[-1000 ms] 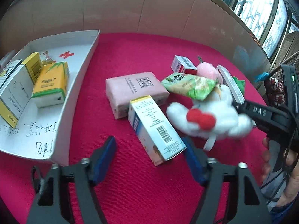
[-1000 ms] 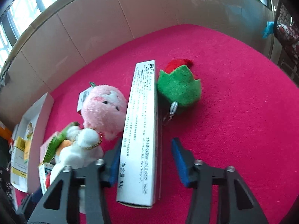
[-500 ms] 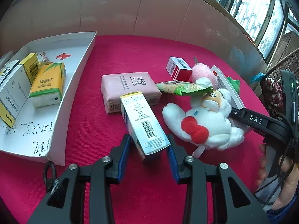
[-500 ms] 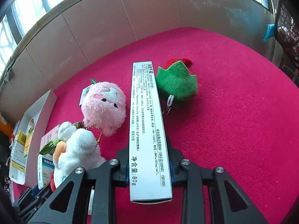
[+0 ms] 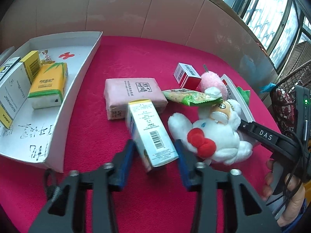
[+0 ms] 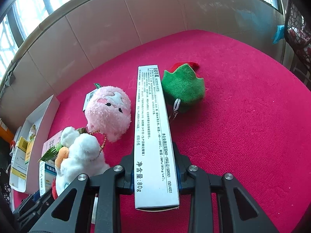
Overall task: Organize objects
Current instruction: 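Lift and carry both white boxes with both grippers over the white tray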
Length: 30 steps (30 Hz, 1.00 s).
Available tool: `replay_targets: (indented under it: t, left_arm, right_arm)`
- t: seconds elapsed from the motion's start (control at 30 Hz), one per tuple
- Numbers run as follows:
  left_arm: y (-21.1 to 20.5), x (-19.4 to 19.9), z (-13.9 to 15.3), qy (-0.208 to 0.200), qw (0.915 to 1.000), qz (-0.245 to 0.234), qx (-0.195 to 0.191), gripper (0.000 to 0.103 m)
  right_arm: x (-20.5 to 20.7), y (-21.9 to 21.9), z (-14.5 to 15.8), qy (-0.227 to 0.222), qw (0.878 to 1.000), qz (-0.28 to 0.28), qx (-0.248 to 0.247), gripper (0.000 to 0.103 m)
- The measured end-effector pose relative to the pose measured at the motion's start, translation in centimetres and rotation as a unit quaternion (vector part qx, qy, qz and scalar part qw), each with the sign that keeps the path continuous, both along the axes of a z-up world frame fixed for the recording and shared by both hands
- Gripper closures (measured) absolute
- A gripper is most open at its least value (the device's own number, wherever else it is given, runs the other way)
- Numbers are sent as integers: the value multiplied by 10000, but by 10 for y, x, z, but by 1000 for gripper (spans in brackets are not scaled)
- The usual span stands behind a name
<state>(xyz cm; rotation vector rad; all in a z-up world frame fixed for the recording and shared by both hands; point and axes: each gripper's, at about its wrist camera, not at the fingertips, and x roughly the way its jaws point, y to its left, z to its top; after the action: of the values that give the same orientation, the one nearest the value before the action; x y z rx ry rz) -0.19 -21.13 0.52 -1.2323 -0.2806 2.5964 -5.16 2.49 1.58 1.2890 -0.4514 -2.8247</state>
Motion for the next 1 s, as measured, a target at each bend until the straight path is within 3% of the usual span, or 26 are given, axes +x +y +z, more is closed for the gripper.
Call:
replay_targets:
  t: [0.1, 0.57, 1.0]
  left_arm:
    - [1, 6, 3, 153, 9998, -84, -37, 79]
    - [8, 31, 31, 1044, 9938, -257, -278, 79]
    - [-16, 49, 60, 1602, 9867, -16, -267, 79]
  right_arm:
    - [3, 6, 1, -5, 9996, -38, -268, 73]
    - [36, -1, 50, 671, 9966, 89, -466, 73]
    - [43, -33, 72, 788, 9954, 421, -351, 73]
